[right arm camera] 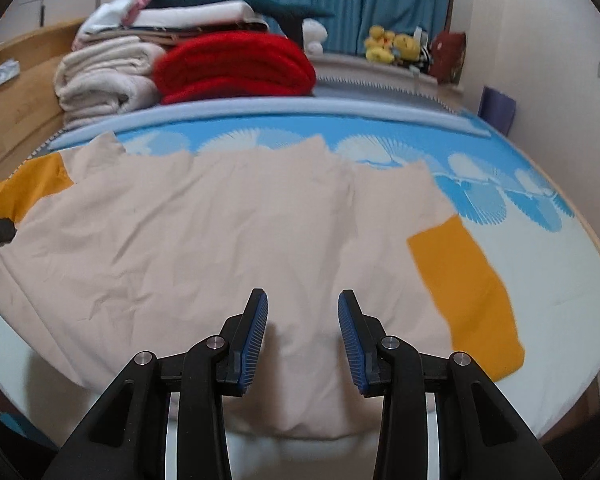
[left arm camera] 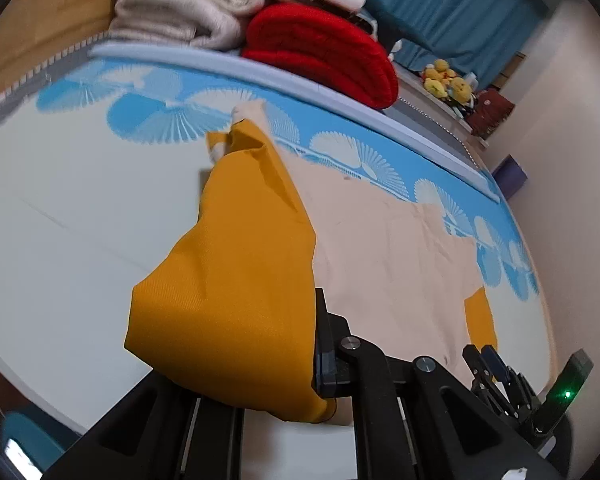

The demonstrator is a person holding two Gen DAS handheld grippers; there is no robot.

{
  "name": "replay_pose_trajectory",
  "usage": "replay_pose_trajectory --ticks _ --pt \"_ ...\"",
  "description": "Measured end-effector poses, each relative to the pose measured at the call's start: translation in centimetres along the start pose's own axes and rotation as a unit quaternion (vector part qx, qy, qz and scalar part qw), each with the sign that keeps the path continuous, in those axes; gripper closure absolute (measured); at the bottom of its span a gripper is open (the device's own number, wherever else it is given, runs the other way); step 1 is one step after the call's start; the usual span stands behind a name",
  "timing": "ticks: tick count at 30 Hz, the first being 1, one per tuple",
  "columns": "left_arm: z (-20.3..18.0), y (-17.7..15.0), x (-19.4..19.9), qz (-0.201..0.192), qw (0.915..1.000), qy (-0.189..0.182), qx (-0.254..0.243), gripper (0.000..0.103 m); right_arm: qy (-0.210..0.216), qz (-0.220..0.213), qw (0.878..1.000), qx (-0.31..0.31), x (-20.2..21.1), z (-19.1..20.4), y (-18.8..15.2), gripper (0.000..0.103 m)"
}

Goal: Fold large clothes

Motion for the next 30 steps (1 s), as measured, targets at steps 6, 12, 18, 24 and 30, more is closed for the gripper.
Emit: replay_pose_trajectory --ticks 6,12,18,24,30 --pt "2.3 -2.1 -0.1 0.0 0.9989 0.006 0.046 0.094 0.006 0.069 0.996 0.048 -3.5 5.7 -3.1 0.065" --pt "-0.9 -1.8 0.1 -0.027 0.9991 0.031 -0.01 0.094 0.063 0.144 0.984 0.086 -6.5 5.9 -2.6 0.064" --pt "-4.4 -1.7 -0.1 -0.043 0.9984 0.026 -0.025 0.095 0.119 0.041 0.991 0.033 -0.1 -3.2 4.8 0.063" --pt "-15.1 -3.1 -0.8 -0.072 0.988 0.004 -0.136 0.096 0.055 -0.048 0.996 0.055 4.3 -14.6 6.8 0.058" --pt "-28.4 -9.4 -4.5 -0.033 0.9578 -0.083 -0.273 0.096 0.066 -0.018 0.992 -0.104 4.7 -22.7 3.7 0.057"
Point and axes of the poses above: each gripper's, at about its wrist camera, not at the fingertips, and x roughly against the way its jaws point, z to its left, y to its top, the point moved 3 cm from there along -x, roughly the way its jaws point, and after that the axes turned 5 degrees about x, right-handed, at the moved point
